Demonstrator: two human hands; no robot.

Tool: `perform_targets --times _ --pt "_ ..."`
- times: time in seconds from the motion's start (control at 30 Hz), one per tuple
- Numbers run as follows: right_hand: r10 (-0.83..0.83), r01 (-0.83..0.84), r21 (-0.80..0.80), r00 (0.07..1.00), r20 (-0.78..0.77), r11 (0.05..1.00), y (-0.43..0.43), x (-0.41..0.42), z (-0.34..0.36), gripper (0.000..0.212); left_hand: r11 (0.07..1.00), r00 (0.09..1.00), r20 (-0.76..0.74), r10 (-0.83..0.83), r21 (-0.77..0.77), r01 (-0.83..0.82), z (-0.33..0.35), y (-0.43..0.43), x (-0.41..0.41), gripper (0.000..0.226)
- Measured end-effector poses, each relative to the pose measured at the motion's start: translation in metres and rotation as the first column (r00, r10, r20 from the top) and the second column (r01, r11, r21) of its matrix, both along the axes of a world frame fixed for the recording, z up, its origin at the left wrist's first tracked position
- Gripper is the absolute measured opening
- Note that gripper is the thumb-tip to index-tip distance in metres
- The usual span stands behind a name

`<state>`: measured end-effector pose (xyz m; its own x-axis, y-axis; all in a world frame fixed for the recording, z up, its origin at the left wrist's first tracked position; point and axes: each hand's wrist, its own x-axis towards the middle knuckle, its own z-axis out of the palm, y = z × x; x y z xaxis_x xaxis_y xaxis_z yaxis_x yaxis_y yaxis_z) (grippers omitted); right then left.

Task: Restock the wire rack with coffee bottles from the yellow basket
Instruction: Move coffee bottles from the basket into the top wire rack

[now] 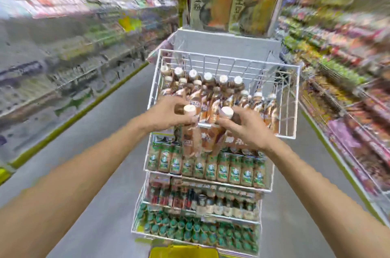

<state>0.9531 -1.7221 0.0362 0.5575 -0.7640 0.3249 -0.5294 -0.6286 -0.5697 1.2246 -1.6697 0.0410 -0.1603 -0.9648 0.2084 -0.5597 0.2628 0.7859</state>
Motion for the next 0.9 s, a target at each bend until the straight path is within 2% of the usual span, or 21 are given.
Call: perform_targets --times 0.1,0.2,0.33,0.5,0.57,0.63,0.77,0.83,0.9 --pt "0.027 -0.032 0.035 0.99 0.142 0.999 -0.03 0.001 0.031 0.023 0.996 0.996 -0.056 0.064 -0.05 -0.067 0.033 -0.029 -0.003 0.029" --pt "0.064 -0.092 0.103 0.966 0.252 0.99 -0.058 -0.002 0.046 0.022 0.983 0.982 -0.074 0.175 -0.051 -0.179 0.052 -0.058 -0.011 0.058" --pt "0.097 -0.141 0.203 0.973 0.212 0.969 -0.096 0.004 0.044 0.014 0.935 0.938 0.0 0.347 -0.079 -0.346 0.052 -0.1 -0.023 0.054" --pt "0.095 -0.151 0.311 0.977 0.189 0.938 -0.135 0.017 0.027 0.011 0.912 0.91 0.06 0.41 -0.064 -0.406 0.035 -0.142 -0.031 0.052" --pt "0.072 -0.128 0.36 0.984 0.165 0.924 -0.148 0.02 0.019 0.014 0.902 0.9 0.06 0.431 -0.043 -0.429 0.029 -0.155 -0.029 0.056" --pt "0.052 -0.102 0.395 0.989 0.137 0.913 -0.158 0.023 0.01 0.027 0.9 0.898 0.056 0.436 -0.012 -0.436 0.021 -0.164 -0.028 0.06" --pt "-0.009 -0.052 0.392 0.988 0.152 0.918 -0.168 0.027 -0.003 0.032 0.896 0.895 0.051 0.443 0.017 -0.444 0.009 -0.18 -0.032 0.056" --pt "-0.063 0.019 0.371 0.992 0.106 0.928 -0.167 0.029 -0.006 0.044 0.902 0.903 0.07 0.425 0.058 -0.429 0.008 -0.188 -0.034 0.052" --pt "-0.124 0.103 0.3 0.991 0.052 0.948 -0.169 0.032 -0.012 0.04 0.91 0.916 0.107 0.386 0.12 -0.397 0.007 -0.195 -0.036 0.05"
